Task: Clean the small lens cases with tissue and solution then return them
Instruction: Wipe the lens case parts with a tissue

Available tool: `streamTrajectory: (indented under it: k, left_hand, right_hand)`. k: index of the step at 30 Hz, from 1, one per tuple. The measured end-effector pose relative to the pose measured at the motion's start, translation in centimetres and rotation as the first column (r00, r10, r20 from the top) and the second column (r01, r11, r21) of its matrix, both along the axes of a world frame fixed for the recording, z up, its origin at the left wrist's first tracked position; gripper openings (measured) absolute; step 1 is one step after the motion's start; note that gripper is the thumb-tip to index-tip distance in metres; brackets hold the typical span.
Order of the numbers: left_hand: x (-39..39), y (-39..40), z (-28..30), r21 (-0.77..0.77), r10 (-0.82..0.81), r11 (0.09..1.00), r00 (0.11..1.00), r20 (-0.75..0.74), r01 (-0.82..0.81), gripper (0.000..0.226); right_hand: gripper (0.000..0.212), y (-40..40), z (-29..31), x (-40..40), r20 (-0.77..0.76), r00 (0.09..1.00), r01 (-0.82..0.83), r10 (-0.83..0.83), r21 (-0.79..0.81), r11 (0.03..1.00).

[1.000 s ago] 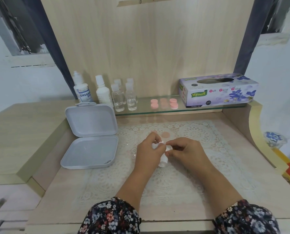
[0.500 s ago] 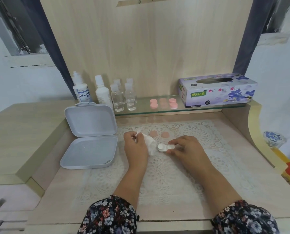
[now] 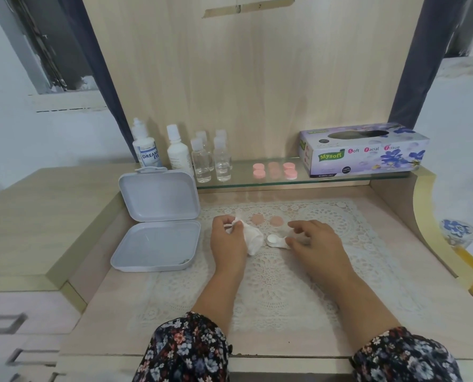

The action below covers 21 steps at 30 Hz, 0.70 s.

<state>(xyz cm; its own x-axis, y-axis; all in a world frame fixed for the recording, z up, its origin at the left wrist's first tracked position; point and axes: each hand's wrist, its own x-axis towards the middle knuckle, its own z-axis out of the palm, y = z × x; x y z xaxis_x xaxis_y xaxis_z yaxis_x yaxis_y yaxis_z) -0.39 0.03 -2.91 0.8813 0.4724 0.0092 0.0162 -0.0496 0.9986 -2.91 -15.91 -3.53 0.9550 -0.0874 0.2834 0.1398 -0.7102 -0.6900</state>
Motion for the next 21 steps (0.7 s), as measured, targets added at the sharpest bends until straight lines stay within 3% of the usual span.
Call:
streamTrajectory:
  k: [9,17,21]
  left_hand:
    - [-1.9,1.3,2.0,-0.107,-0.145,0.986,0.981,-0.132,0.132,0.031]
    - [-4.1,3.3,2.8,-0.142,-0.234,0.965,0.968,-0.087,0.221,0.025]
    - [-4.8,4.1,3.0,-0.131,-0.242,0.964,0.968,-0.07,0.231,0.023]
  right_hand:
    - [0.029,0.1,0.5,0.3,-0.084,0.996,-0.036,0.035,-0.019,0.999]
    - [0.032,1.1,2.2,-0.4,-0.086,0.994,-0.07,0.072,0.027,0.997]
    - [0.025,2.6,3.5,-1.0,-0.053,0.983,-0.17,0.178,0.135,0.976]
